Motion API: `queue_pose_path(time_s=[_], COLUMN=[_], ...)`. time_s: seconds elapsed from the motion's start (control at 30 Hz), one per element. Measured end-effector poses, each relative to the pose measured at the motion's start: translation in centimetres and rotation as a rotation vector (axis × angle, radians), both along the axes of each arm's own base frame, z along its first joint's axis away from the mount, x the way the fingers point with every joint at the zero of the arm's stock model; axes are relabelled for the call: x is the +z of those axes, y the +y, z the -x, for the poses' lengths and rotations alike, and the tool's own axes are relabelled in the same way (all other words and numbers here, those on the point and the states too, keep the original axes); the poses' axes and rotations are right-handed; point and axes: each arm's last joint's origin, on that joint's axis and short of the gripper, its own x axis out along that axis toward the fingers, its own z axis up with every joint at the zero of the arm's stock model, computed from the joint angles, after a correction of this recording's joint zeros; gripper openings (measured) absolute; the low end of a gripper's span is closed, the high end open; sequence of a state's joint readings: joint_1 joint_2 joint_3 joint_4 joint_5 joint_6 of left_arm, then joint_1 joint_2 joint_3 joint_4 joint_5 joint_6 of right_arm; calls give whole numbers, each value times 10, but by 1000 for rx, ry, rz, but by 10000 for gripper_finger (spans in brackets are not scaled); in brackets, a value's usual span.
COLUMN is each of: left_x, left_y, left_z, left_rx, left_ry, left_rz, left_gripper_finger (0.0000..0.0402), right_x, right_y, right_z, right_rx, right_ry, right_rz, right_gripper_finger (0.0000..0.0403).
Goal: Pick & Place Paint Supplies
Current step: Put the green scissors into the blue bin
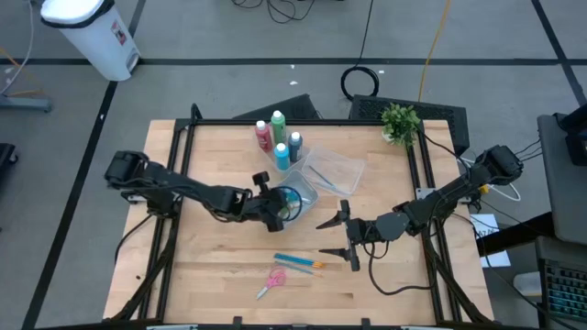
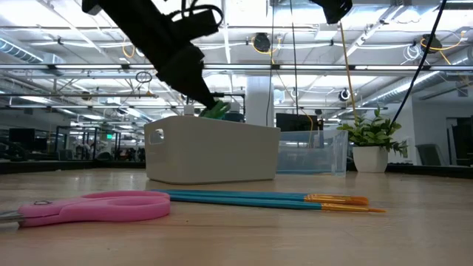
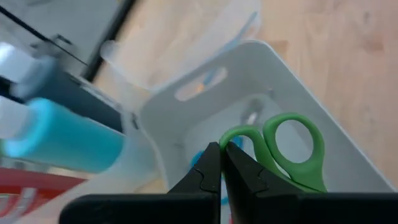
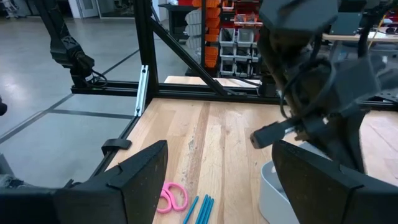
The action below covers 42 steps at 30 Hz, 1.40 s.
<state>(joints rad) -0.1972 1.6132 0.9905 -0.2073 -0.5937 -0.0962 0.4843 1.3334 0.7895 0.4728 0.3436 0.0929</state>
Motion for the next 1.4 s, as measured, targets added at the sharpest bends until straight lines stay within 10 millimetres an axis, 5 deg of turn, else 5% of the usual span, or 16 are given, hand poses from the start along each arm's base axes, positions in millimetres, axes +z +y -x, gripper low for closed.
queue_pose_path(time_s=[1.4], left_x=[-6], left_y=[5], left_z=[-3], left_rx=[-6], left_ry=[17], left_rz=[46], left_gripper_finger=[27], right_x=[-1], right_y=[0], right_z=[0], right_rx=[0], right_ry=[5], right_rz=[3], right_gripper_finger=[279])
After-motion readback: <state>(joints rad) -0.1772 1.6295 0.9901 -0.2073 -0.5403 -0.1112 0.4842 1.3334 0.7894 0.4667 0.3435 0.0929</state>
